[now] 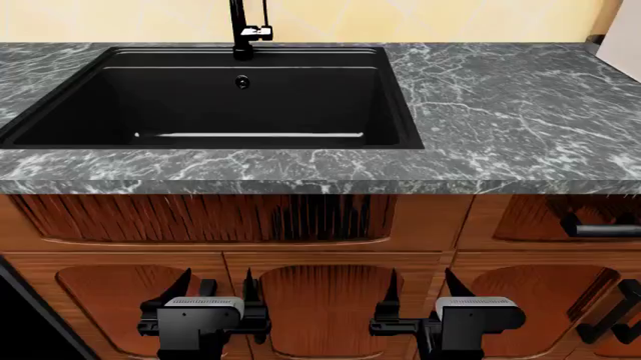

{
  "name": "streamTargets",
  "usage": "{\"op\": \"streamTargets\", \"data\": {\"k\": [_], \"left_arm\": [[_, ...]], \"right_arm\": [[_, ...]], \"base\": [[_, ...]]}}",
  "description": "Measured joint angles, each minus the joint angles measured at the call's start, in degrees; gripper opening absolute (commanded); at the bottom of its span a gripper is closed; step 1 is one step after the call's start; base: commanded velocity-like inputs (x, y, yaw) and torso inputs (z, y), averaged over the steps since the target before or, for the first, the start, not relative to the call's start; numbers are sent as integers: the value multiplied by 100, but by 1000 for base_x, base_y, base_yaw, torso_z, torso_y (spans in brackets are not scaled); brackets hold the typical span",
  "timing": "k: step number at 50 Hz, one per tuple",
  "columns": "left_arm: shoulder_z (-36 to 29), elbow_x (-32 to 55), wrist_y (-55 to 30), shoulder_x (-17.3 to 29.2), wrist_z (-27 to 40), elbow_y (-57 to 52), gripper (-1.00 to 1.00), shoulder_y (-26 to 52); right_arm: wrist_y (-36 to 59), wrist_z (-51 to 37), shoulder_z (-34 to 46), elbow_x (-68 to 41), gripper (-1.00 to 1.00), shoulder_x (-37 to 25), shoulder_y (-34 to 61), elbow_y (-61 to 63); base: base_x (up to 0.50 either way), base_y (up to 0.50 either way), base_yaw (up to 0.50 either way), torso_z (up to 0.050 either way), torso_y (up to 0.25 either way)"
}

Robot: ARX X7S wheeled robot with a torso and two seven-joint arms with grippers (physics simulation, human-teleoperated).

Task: Move the drinks to the dining counter.

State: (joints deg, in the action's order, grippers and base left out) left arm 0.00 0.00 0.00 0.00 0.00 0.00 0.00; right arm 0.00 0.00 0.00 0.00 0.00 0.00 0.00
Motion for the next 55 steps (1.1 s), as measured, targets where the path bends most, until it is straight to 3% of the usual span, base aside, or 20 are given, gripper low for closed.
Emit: {"op": "streamTargets", "data": {"k": [11,27,55], "left_arm": [[-199,28,-18,114,199,-38,100,-25],[-443,94,-7,297,520,-58,100,-37],[-727,196,13,508,839,-54,100,-26]], "right_arm": [[-116,-509,117,64,100,-108,-44,30],[-214,-900,296,-107,100,-278,-66,33],[-380,-1105,399,-670,100,-465,-114,11]], "base": [[-8,0,0,0,0],[-434,-98,0,0,0],[-159,-489,0,0,0]]}}
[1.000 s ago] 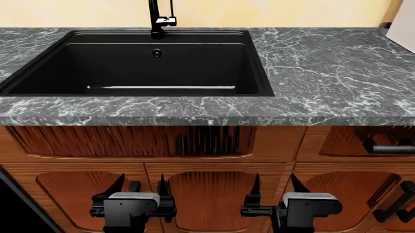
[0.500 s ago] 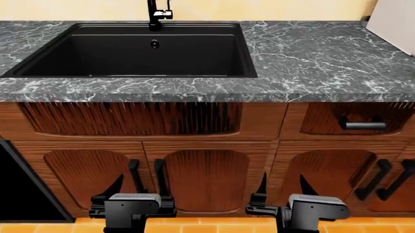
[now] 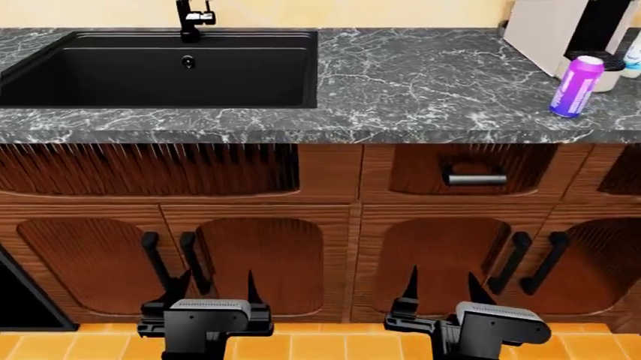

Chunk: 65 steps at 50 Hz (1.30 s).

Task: Move the drinks to the dining counter.

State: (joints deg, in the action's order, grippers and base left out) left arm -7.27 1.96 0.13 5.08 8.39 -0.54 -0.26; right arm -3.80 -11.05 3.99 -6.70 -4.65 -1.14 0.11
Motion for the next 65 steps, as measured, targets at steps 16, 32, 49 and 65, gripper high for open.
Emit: {"op": "streamTargets", "data": {"k": [16,32,49,65], "left_arm": [[-118,82,15,97,119,29,100,28],[-220,146,33,180,215,44,100,39],[-310,210,51,250,304,41,100,46],[-382,259,44,307,374,49,100,77]], "right_arm": [[-27,-118,126,-92,100,-96,23,-38],[-85,-221,239,-150,100,-190,7,-28],[-212,-306,323,-218,100,-266,-19,-14],[-201,-356,396,-326,100,-322,19,-42]], "base": [[-76,-500,0,0,0],[50,-500,0,0,0],[332,-487,0,0,0],[189,-484,0,0,0]]}}
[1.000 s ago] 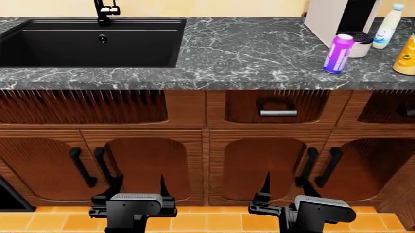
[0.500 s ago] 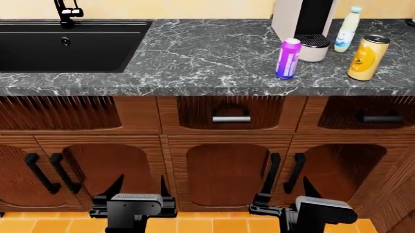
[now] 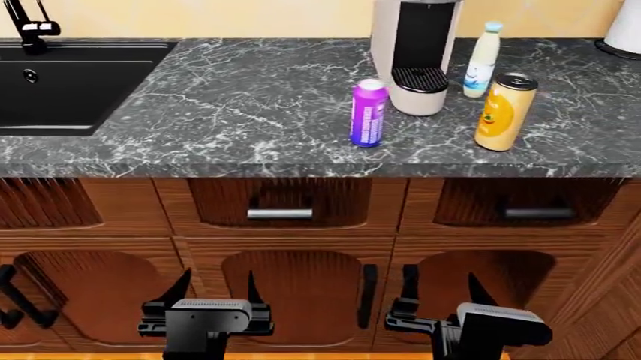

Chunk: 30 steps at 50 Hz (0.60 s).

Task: Move the drinks to the dining counter.

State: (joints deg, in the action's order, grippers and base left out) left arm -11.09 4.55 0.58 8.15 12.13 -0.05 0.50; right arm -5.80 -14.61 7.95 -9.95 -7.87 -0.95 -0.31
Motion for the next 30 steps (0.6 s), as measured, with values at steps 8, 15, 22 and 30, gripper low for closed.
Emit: {"op": "streamTargets", "data": {"k": [8,15,22,30], "left_arm": [[-37,23,-2,28,30,-7,100,1],[-63,45,9,51,53,-8,100,0],[-92,60,19,73,77,-8,100,-2],[-97,201,-6,90,52,-70,100,-25]], "right_arm": [[-1,-31,38,-28,100,-29,3,-6],[3,-57,75,-43,100,-55,10,-13],[16,-91,124,-25,100,-87,13,-11],[118,-197,235,184,100,-159,22,54]], "base": [[0,-500,0,0,0],[0,-500,0,0,0],[0,-496,0,0,0],[0,-76,0,0,0]]}}
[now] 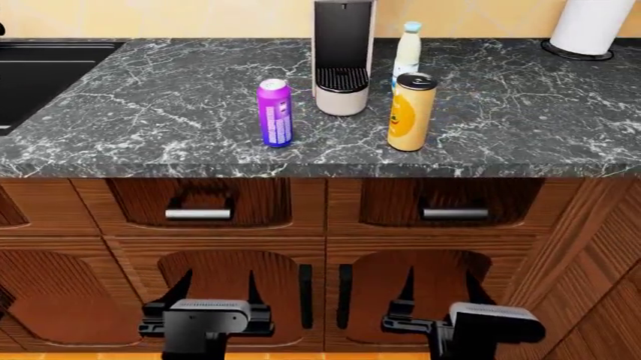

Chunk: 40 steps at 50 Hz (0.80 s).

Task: Move the drinks to the dining counter.

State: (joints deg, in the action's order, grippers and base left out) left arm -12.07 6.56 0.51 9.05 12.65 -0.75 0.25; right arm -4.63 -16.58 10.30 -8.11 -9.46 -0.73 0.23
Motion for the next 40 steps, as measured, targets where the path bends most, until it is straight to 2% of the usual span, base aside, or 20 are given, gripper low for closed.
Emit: {"op": "streamTargets", "data": {"k": [8,15,31,34,40], "left_arm": [[-37,284,-610,214,-94,-794,100,4],[15,524,-2128,505,13,-2152,100,333],[1732,2507,-5742,763,348,-4565,100,1909],[2081,2830,-6159,770,401,-4853,100,2120],[2350,3136,-6583,830,462,-5188,100,2289]], "right_arm": [[716,-160,61,180,100,-166,-64,839],[1816,-272,-3,234,100,-403,-24,2043],[4520,-202,-422,-615,100,-796,1169,4254],[4970,-243,-456,-737,100,-846,1403,4637],[5418,-246,-530,-942,100,-923,1631,5160]], "base": [[0,0,0,0,0],[0,0,0,0,0],[0,0,0,0,0],[0,0,0,0,0],[500,-101,0,0,0]]}}
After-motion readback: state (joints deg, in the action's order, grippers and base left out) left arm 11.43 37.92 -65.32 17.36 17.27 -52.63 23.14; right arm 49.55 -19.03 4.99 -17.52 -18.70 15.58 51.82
